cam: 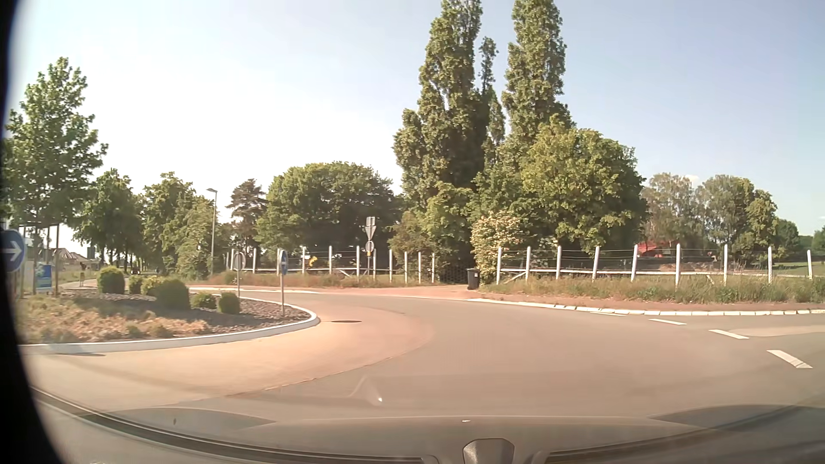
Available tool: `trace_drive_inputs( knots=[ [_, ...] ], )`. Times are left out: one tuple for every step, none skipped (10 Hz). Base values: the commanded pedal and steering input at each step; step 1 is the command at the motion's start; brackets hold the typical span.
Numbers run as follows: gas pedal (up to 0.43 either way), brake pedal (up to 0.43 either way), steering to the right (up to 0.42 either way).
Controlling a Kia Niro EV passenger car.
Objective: Follow the waypoints while adhering to traffic rules and regulations
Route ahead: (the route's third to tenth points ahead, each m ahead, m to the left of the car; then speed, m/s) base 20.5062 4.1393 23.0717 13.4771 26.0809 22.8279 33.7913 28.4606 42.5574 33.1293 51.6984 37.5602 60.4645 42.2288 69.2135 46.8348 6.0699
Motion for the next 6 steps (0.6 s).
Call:
trace_drive_inputs(
  knots=[
    [0.13,0.006,0.176],
    [0.118,0.006,0.139],
    [0.118,0.006,0.118],
    [0.118,0.006,0.097],
    [0.118,0.006,0.079],
    [0.118,0.006,0.067]
  ],
)
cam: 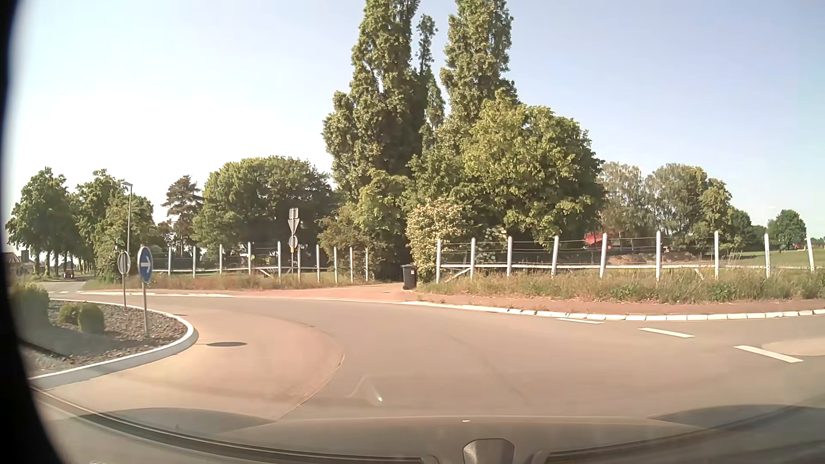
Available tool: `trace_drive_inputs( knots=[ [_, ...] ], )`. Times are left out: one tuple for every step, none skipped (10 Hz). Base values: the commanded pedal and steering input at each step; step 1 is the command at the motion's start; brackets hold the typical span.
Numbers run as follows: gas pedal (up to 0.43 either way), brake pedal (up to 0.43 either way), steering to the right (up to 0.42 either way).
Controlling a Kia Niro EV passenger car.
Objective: Follow the waypoints while adhering to traffic rules and regulations
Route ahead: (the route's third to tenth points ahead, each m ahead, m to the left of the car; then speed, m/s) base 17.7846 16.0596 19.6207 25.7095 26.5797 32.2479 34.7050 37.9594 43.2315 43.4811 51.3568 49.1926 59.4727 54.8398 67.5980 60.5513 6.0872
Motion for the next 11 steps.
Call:
trace_drive_inputs(
  knots=[
    [0.118,0.006,0.056],
    [0.11,0.012,0.044],
    [0.028,0.006,0.027],
    [0.0,0.006,0.005],
    [0.0,0.006,-0.018],
    [0.0,0.006,-0.051],
    [0.0,0.006,-0.072],
    [0.0,0.006,-0.089],
    [0.0,0.006,-0.108],
    [0.0,0.006,-0.137],
    [0.0,0.006,-0.158]
  ],
)
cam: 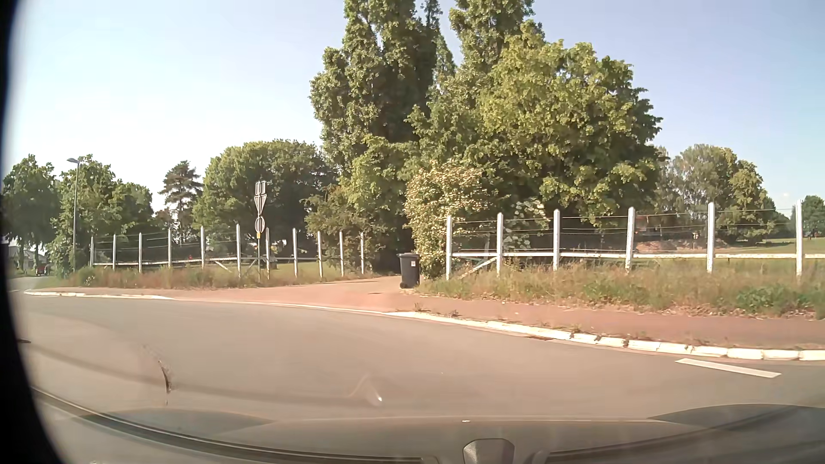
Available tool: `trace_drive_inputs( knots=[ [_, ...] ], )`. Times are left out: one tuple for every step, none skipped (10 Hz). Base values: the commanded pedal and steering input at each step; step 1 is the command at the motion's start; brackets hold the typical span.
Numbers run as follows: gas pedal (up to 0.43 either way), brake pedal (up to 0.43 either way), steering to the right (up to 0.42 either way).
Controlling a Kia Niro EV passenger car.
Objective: Follow the waypoints while adhering to traffic rules and regulations
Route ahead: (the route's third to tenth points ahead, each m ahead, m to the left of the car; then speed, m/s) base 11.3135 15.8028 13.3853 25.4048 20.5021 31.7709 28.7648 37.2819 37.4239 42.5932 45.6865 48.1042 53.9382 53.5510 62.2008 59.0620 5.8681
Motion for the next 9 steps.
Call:
trace_drive_inputs(
  knots=[
    [0.0,0.006,-0.176],
    [0.0,0.006,-0.2],
    [0.0,0.006,-0.226],
    [0.008,0.006,-0.252],
    [0.008,0.006,-0.268],
    [0.008,0.006,-0.291],
    [0.02,0.006,-0.311],
    [0.039,0.006,-0.327],
    [0.047,0.006,-0.351]
  ],
)
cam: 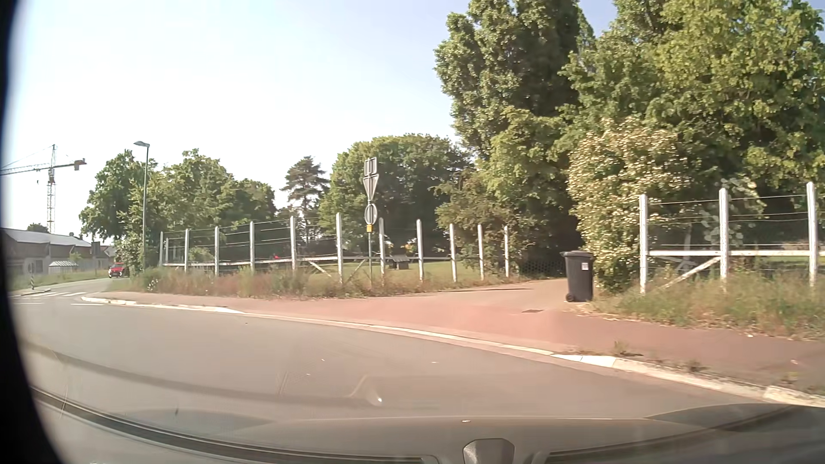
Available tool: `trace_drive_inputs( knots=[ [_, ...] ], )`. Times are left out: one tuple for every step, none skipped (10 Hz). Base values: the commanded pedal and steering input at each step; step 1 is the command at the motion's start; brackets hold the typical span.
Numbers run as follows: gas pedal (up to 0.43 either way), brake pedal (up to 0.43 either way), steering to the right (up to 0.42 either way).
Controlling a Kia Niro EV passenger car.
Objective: Follow the waypoints while adhering to traffic rules and regulations
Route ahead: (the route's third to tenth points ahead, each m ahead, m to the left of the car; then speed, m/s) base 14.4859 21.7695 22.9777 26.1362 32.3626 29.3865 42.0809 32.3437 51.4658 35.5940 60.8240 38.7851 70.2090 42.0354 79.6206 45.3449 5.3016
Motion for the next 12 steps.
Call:
trace_drive_inputs(
  knots=[
    [0.059,0.006,-0.375],
    [0.059,0.006,-0.388],
    [0.059,0.006,-0.399],
    [0.067,0.006,-0.402],
    [0.079,0.006,-0.41],
    [0.098,0.006,-0.42],
    [0.11,0.006,-0.422],
    [0.118,0.006,-0.421],
    [0.13,0.006,-0.418],
    [0.138,0.006,-0.41],
    [0.138,0.006,-0.405],
    [0.138,0.006,-0.402]
  ],
)
